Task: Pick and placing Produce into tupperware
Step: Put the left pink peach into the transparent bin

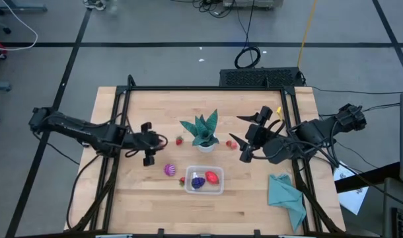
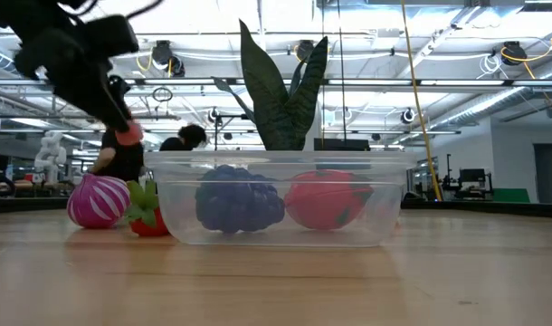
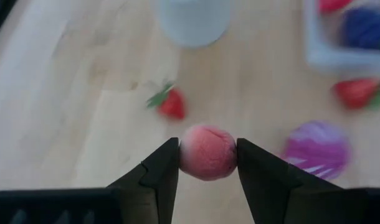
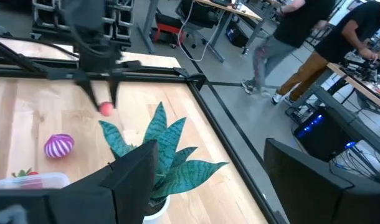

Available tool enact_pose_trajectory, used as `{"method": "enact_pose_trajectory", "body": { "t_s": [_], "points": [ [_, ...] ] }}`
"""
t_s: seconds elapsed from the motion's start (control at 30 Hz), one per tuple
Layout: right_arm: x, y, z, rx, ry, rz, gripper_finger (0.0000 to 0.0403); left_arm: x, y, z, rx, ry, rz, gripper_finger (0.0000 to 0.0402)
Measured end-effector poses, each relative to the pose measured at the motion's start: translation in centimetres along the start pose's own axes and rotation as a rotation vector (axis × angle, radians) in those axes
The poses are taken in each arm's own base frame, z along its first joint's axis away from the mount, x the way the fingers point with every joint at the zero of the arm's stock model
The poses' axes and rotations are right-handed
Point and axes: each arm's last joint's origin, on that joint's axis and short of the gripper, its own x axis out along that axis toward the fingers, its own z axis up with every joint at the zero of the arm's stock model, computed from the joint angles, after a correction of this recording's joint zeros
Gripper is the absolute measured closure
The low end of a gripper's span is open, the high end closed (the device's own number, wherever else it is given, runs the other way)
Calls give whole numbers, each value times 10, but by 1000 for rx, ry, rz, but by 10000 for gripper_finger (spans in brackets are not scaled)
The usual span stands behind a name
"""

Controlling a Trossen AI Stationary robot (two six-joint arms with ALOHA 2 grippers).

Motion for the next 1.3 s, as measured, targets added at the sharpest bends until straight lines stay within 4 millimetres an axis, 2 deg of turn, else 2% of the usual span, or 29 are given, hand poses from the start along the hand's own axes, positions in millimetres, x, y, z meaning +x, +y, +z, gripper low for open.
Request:
{"method": "enact_pose_trajectory", "body": {
  "t_s": [0.43, 0.57, 0.67, 0.93, 1.3],
  "points": [
    [3, -2, 0, -24, 5, -11, 122, -23, -60, 17, 41, -339, -232, 250],
    [3, -2, 0, -24, 5, -11, 122, -19, -76, 23, 35, -412, -278, 250],
    [3, -2, 0, -24, 5, -11, 122, -9, -86, 26, 72, -384, -272, 250],
    [0, -5, 1, -27, -1, -11, 122, 7, -118, 64, 209, -230, -209, 250],
    [-6, -12, 9, -70, -65, -6, 122, 19, -131, 111, 133, -15, -86, 250]
  ]
}}
